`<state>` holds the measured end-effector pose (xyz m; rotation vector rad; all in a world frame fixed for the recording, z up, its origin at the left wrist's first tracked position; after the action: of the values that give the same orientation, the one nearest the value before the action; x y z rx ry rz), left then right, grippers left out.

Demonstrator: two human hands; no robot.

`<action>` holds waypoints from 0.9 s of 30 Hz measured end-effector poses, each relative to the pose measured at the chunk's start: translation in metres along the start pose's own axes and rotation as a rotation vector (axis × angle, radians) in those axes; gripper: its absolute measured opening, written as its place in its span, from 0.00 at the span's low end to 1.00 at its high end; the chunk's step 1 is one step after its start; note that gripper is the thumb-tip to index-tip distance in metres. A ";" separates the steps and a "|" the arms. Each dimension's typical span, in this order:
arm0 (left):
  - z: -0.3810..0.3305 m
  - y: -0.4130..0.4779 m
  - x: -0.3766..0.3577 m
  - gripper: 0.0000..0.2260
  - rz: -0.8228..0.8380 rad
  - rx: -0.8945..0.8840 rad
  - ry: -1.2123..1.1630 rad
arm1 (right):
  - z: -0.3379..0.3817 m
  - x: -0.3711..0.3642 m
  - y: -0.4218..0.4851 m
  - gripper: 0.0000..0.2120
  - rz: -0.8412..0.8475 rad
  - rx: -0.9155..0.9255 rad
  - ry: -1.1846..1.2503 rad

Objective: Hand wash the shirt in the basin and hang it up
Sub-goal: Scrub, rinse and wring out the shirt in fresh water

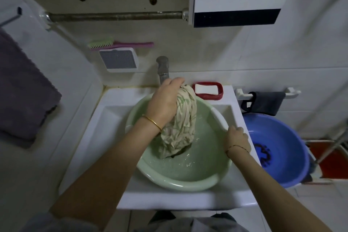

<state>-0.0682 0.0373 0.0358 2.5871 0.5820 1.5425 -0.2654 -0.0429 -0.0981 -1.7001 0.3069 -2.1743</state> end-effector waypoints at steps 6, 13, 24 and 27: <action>-0.016 0.002 0.008 0.20 -0.020 -0.099 0.152 | -0.013 -0.021 -0.003 0.15 0.171 -0.153 0.434; -0.022 0.000 0.010 0.18 -0.071 -0.140 0.340 | -0.013 -0.019 -0.020 0.14 -0.004 -0.082 0.744; -0.019 -0.003 0.015 0.20 -0.194 -0.180 0.469 | 0.014 0.036 -0.039 0.15 -0.209 0.112 0.910; -0.017 -0.003 0.015 0.19 -0.190 -0.159 0.442 | 0.017 0.052 -0.041 0.19 -0.250 0.180 0.858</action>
<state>-0.0770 0.0434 0.0558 2.0170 0.6800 2.0070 -0.2661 -0.0262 -0.0324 -0.6553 0.0991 -2.9123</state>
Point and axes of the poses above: each hand's wrist, its own y-axis towards the middle knuckle, its own x-axis out of the back of the hand, z = x × y, the point moved 2 cm from there along y, towards the middle knuckle, and after that the axes turned 5 degrees about z, right-handed, at the moved point
